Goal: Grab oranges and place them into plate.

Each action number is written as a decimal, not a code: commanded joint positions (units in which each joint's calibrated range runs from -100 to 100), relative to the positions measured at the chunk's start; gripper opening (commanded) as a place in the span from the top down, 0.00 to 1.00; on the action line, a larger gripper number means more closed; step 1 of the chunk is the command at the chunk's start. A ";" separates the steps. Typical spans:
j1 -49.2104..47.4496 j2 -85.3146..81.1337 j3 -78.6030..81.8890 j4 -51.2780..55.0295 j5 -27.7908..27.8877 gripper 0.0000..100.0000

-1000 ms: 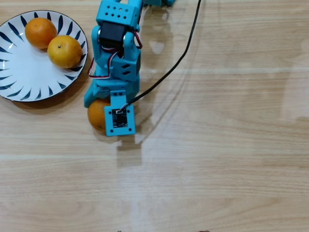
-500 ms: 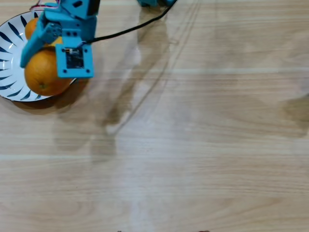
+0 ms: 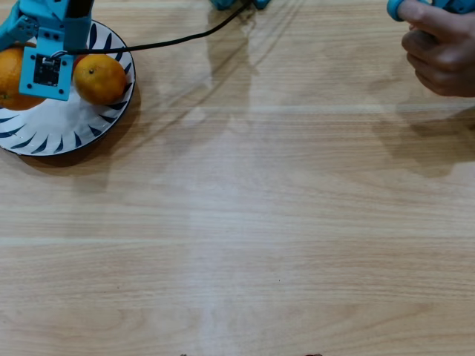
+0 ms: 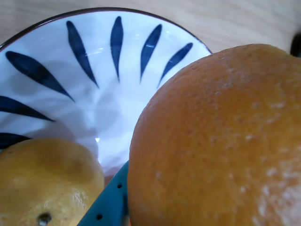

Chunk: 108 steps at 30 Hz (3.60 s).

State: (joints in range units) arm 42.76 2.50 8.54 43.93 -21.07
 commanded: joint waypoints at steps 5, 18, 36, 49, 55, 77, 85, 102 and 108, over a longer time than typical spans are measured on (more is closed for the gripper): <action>0.06 1.90 -0.44 -2.46 -0.15 0.65; -0.66 -0.30 -0.44 -1.77 -1.61 0.53; -21.39 -21.18 10.61 -2.72 1.47 0.99; -44.94 -65.30 56.24 -18.10 15.17 0.98; -48.41 -83.73 74.71 -17.84 15.53 0.98; -53.81 -102.07 89.46 11.81 19.19 0.98; -53.73 -102.07 88.83 14.65 19.09 0.98; -53.65 -101.99 88.92 14.39 19.04 0.98; -53.65 -101.99 88.92 14.39 19.04 0.98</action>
State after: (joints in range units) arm -10.93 -98.98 97.52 58.57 -2.24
